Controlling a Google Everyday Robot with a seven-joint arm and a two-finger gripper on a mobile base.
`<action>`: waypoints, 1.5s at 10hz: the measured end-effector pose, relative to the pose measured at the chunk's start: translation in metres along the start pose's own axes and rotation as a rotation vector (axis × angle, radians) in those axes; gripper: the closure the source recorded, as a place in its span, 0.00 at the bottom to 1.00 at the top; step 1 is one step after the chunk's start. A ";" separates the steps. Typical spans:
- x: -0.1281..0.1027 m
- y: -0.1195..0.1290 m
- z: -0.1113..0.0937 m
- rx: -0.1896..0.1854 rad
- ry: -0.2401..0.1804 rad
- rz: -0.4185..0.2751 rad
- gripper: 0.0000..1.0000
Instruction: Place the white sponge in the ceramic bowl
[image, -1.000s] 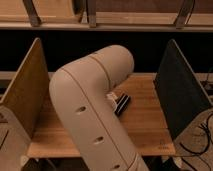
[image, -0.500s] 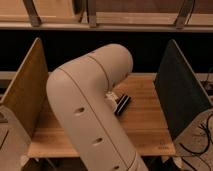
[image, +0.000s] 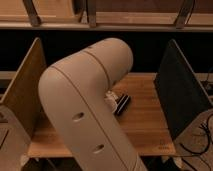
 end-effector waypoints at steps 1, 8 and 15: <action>0.000 0.008 -0.014 -0.004 -0.026 -0.022 1.00; -0.058 0.007 -0.102 0.034 -0.178 -0.024 1.00; -0.124 -0.023 -0.118 -0.044 -0.258 -0.040 0.91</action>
